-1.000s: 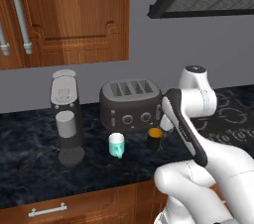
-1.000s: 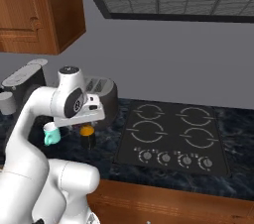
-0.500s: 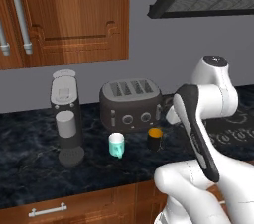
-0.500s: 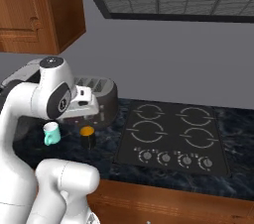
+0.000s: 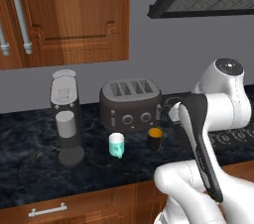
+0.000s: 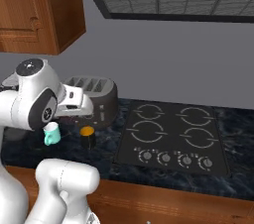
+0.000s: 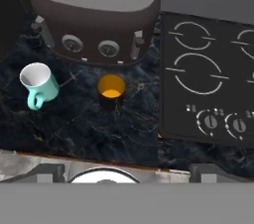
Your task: Clear the mugs and bowl far away from the sink.
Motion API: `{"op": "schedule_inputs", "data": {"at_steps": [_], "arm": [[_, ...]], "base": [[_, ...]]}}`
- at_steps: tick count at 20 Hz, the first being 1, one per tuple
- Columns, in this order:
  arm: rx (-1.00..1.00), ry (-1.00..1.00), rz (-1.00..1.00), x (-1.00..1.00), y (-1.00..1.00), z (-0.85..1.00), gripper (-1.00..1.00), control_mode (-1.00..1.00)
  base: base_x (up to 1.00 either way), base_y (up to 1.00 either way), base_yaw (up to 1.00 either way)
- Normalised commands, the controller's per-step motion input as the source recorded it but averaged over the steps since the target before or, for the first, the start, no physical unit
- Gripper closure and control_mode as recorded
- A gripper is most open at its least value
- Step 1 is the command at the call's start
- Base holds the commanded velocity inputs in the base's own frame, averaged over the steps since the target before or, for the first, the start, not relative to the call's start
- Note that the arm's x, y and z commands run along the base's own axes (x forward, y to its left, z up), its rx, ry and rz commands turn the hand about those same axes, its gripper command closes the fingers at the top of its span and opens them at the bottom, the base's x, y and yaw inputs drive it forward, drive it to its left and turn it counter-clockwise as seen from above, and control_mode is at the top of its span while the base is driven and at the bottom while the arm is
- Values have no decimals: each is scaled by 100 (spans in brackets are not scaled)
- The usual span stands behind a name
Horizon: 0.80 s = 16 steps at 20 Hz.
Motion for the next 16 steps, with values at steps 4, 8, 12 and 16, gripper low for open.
{"op": "schedule_inputs", "data": {"at_steps": [4,8,12,16], "arm": [[3,-17,0,-55,-1,30,-100,-100],[1,-12,0,-55,0,41,-100,-100],[0,-6,0,-29,0,45,-100,-100],[0,0,0,0,0,0,-100,100]], "base": [[0,0,0],[0,0,0],[0,0,0],[-28,-16,-13]]}}
